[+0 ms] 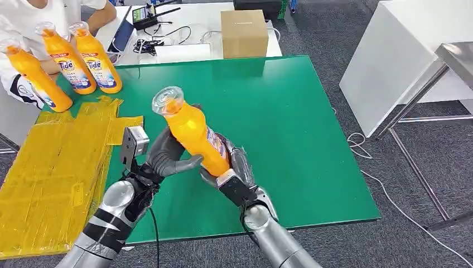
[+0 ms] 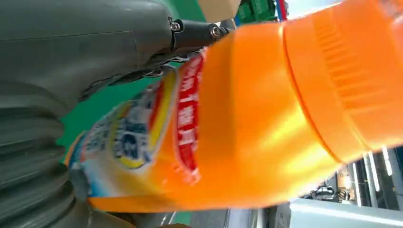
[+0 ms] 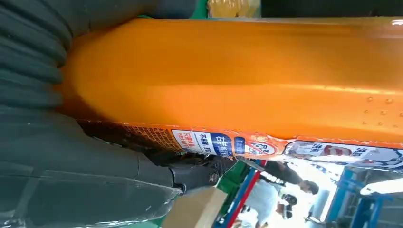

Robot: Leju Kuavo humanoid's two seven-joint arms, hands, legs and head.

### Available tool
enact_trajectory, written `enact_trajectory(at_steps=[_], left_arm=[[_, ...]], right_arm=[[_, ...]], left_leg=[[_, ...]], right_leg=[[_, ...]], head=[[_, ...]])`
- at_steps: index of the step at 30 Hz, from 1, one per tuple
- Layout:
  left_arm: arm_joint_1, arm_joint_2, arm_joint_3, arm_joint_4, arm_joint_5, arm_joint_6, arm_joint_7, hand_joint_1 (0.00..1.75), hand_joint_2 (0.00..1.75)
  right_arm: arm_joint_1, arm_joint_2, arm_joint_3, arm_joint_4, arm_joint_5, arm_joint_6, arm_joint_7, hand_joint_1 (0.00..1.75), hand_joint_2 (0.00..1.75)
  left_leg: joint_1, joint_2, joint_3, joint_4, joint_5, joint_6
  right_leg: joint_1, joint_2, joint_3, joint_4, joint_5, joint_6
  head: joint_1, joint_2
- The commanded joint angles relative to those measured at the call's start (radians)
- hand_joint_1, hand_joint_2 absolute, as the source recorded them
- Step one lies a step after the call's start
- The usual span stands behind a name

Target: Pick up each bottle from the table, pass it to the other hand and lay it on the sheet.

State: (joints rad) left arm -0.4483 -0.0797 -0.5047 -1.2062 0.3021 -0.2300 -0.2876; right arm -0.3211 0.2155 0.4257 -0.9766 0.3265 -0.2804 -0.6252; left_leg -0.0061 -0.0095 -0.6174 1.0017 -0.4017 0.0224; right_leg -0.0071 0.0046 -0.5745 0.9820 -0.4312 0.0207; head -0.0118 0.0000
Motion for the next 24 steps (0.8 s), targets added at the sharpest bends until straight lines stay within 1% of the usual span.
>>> enact_trajectory(at_steps=[1,2,3,6,7,8,11,13,14,15,16,19,22,23,24], left_arm=[[-0.046,0.002,-0.001,0.067,0.007,-0.002,0.006,0.0,1.75],[-0.047,0.004,-0.004,0.067,0.008,0.0,0.006,0.0,1.75],[-0.049,0.003,-0.002,0.074,0.012,0.002,0.007,0.0,1.75],[-0.051,0.003,-0.002,0.077,0.013,0.003,0.008,0.0,1.75],[-0.057,0.002,0.001,0.088,0.016,0.006,0.008,0.0,1.75],[-0.058,0.002,0.002,0.092,0.017,0.007,0.007,0.0,1.75],[-0.064,-0.005,0.02,0.099,0.023,0.03,-0.011,0.0,1.75],[-0.058,-0.009,0.032,0.089,0.022,0.047,-0.031,0.0,1.75],[-0.051,-0.013,0.04,0.079,0.019,0.063,-0.043,0.19,1.75],[-0.048,-0.014,0.042,0.076,0.02,0.067,-0.045,1.2,1.75],[-0.042,-0.017,0.05,0.07,0.024,0.077,-0.047,1.75,1.75],[-0.03,-0.022,0.069,0.058,0.036,0.102,-0.056,1.75,1.75],[-0.024,-0.022,0.079,0.049,0.042,0.113,-0.064,1.75,1.75],[-0.024,-0.022,0.079,0.049,0.042,0.113,-0.064,1.75,1.75],[-0.024,-0.022,0.079,0.049,0.042,0.113,-0.064,1.75,1.75]], right_arm=[[-0.059,-0.01,0.07,0.087,0.023,-0.039,0.001,1.75,1.75],[-0.061,-0.008,0.086,0.093,0.035,-0.05,-0.004,1.75,1.75],[-0.061,-0.008,0.105,0.093,0.055,-0.062,-0.011,1.75,1.75],[-0.061,-0.008,0.112,0.094,0.062,-0.066,-0.012,1.75,1.75],[-0.06,-0.008,0.135,0.092,0.077,-0.07,-0.016,1.75,1.75],[-0.06,-0.012,0.149,0.09,0.089,-0.071,-0.021,1.75,1.75],[-0.056,-0.03,0.239,0.075,0.093,-0.022,-0.025,1.75,1.75],[-0.058,-0.032,0.258,0.087,0.1,-0.027,-0.02,1.75,1.75],[-0.06,-0.032,0.26,0.097,0.095,-0.028,-0.018,1.75,1.75],[-0.061,-0.032,0.26,0.102,0.093,-0.03,-0.017,1.75,1.75],[-0.064,-0.032,0.261,0.112,0.089,-0.035,-0.017,1.75,1.75],[-0.069,-0.031,0.259,0.132,0.076,-0.039,-0.021,1.75,1.75],[-0.07,-0.032,0.255,0.138,0.07,-0.042,-0.019,1.75,1.75],[-0.07,-0.032,0.255,0.138,0.07,-0.042,-0.019,1.75,1.75],[-0.07,-0.032,0.255,0.138,0.07,-0.042,-0.019,1.75,1.75]], left_leg=[[0.001,0.001,0.002,0.0,-0.001,-0.001],[0.002,0.002,0.003,0.001,-0.002,-0.001],[0.0,0.001,0.001,0.0,-0.001,-0.001],[0.002,0.001,0.003,0.001,-0.001,-0.002],[0.002,0.001,0.004,0.001,-0.002,-0.002],[0.001,0.001,0.002,0.0,-0.001,-0.001],[0.002,0.001,0.003,0.001,-0.002,-0.002],[0.002,0.002,0.003,0.001,-0.002,-0.002],[0.001,0.001,0.002,0.0,-0.001,-0.001],[0.001,0.001,0.003,0.0,-0.001,-0.001],[0.002,0.001,0.004,0.001,-0.002,-0.002],[0.001,0.0,0.002,0.0,-0.001,-0.001],[0.004,0.002,0.007,0.002,-0.004,-0.003],[0.001,0.0,0.002,0.0,-0.001,-0.001],[0.002,0.0,0.003,0.001,-0.002,-0.002]], right_leg=[[0.001,0.0,0.002,0.0,0.0,0.0],[0.002,0.001,0.003,-0.001,0.0,0.0],[0.0,0.001,0.002,0.0,0.0,0.0],[0.002,0.0,0.003,-0.001,-0.001,0.0],[0.002,0.0,0.005,-0.001,-0.001,0.0],[0.001,0.0,0.002,0.0,0.0,0.0],[0.002,0.0,0.004,-0.001,-0.001,0.0],[0.002,0.001,0.003,-0.001,-0.001,0.0],[0.001,0.0,0.002,-0.001,-0.001,0.0],[0.001,0.0,0.004,-0.001,-0.001,0.0],[0.002,0.0,0.005,-0.001,-0.001,0.0],[0.001,0.0,0.003,-0.001,0.0,0.0],[0.004,0.0,0.009,-0.002,-0.002,0.0],[0.001,-0.001,0.002,-0.001,-0.001,0.0],[0.002,-0.001,0.005,-0.001,-0.001,0.0]], head=[[0.0,0.0],[0.0,0.0],[0.0,0.0],[0.0,0.0],[0.0,0.0],[0.0,0.0],[0.0,0.0],[0.0,0.0],[0.0,0.0],[0.0,0.0],[0.0,0.0],[0.0,0.0],[0.0,0.0],[0.0,0.0],[0.0,0.0]])
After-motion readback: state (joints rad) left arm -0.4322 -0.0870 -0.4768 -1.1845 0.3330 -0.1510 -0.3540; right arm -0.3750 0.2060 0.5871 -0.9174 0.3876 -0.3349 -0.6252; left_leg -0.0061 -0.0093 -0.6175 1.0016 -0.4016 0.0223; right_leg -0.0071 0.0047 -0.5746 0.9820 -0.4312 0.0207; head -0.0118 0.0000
